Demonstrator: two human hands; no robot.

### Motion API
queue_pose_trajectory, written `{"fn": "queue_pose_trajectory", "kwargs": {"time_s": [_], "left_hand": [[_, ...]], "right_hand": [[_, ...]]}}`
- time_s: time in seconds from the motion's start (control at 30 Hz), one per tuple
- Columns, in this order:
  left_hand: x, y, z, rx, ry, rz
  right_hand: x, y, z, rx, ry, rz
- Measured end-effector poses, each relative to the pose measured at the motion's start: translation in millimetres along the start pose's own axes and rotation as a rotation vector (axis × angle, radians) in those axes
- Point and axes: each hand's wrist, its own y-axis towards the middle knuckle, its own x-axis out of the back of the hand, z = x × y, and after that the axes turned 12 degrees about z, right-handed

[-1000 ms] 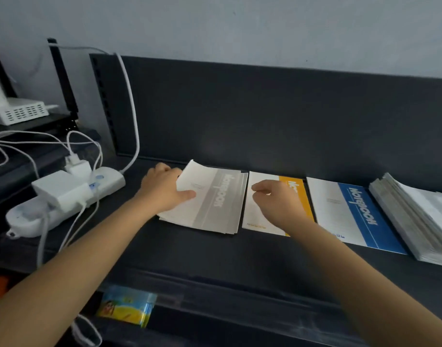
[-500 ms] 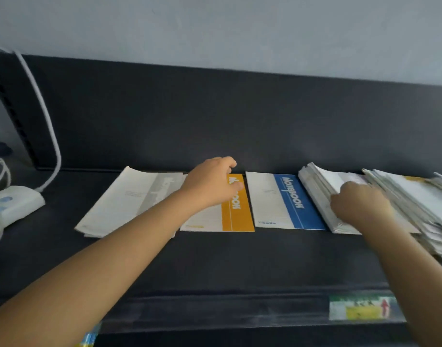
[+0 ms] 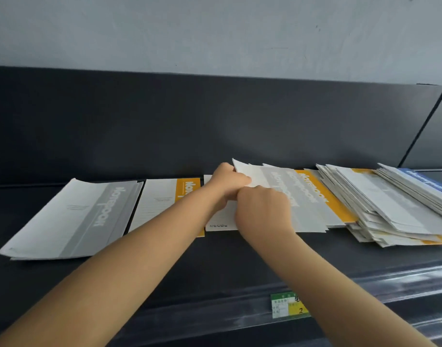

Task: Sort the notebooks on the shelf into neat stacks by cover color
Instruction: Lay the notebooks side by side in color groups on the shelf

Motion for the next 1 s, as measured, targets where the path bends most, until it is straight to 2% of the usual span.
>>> {"fn": "queue_pose_trajectory", "kwargs": {"time_s": [0.13, 0.27, 0.3, 0.43, 0.6, 0.67, 0.83, 1.0], "left_hand": [[34, -8, 7, -0.06, -0.059, -0.121], [74, -27, 15, -0.109, 0.015, -0.262], [84, -34, 18, -0.111, 0.031, -0.281], [125, -58, 42, -0.103, 0.07, -0.405], [181, -87, 73, 0.028, 0.162, -0.528], [203, -99, 83, 0.074, 0.177, -0.539], [250, -124, 103, 0.142, 0.219, -0.588], [284, -138, 124, 0.173, 0.417, -0.642]], "right_hand": [[3, 11, 8, 0.022, 0.307, -0.1], [-4, 41, 3, -0.095, 0.443, -0.174], [-4, 47, 4, -0.117, 0.543, -0.149], [-12, 70, 33, -0.067, 1.201, 0.076], [-23, 74, 91, -0.048, 1.624, 0.214], [-27, 75, 115, -0.048, 1.681, 0.258], [-22, 77, 167, 0.012, 1.652, 0.366], [-10, 73, 196, 0.163, 1.413, 0.406]]}}
